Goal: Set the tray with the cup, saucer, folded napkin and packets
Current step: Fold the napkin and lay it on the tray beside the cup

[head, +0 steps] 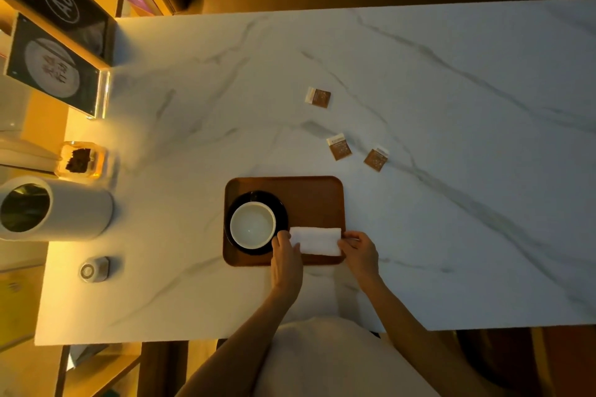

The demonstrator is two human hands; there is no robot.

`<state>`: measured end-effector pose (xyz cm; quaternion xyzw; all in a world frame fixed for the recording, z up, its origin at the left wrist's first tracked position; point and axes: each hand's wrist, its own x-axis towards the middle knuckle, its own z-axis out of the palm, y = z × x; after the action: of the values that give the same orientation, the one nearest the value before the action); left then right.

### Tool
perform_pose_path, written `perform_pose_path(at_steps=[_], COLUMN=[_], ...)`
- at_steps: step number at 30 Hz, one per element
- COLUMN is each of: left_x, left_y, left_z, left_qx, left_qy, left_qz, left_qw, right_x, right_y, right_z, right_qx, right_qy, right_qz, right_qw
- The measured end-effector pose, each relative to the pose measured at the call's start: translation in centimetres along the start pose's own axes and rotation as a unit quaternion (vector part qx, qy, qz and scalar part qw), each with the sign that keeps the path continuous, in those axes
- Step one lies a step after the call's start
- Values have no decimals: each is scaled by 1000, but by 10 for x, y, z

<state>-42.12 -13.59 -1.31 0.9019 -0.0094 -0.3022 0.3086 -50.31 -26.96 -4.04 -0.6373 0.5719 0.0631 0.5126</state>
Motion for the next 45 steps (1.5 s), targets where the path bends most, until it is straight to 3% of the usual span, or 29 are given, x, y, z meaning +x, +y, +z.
perform_pose_path(at_steps=[3, 5, 8, 12, 18, 25, 31, 34, 36, 38, 40, 43, 45], left_x=[-2, -2, -1, 4, 15, 20, 18, 16, 12, 6, -4, -13, -12], left_y=[-10, -14, -10, -9, -15, -13, -14, -16, -17, -20, -26, -36, -42], left_z=[0, 2, 3, 6, 8, 8, 7, 5, 2, -1, -3, -4, 1], left_qx=[0, -37, -169, -288, -379, -378, -379, -361, -282, -132, 7, 207, 270], left_qy=[12, -6, -68, -67, -70, -55, -51, -60, -75, -70, -39, -43, -85], left_qz=[-10, -75, -250, -337, -360, -378, -366, -335, -294, -191, -18, 207, 248], left_qw=[1000, 996, 951, 894, 849, 843, 849, 868, 910, 970, 999, 955, 927], right_x=[-1, -3, -7, -10, -7, -9, -18, -20, -22, -24, -27, -33, -39], right_y=[4, 8, 10, 14, 16, 11, 2, 0, 1, 5, 12, 25, 34], right_z=[-3, -5, -5, 5, 11, 15, 19, 16, 13, 8, 3, 0, 2], right_qx=[-7, -1, 20, 39, 53, 33, -61, -87, -98, -114, -174, -293, -385], right_qy=[22, 20, -15, -21, -1, 25, 45, 34, 27, 30, 47, 36, -3], right_qz=[16, 43, 86, 104, 109, 91, 69, 60, 46, 11, -67, -219, -292], right_qw=[1000, 999, 996, 994, 993, 995, 995, 994, 994, 993, 981, 930, 875])
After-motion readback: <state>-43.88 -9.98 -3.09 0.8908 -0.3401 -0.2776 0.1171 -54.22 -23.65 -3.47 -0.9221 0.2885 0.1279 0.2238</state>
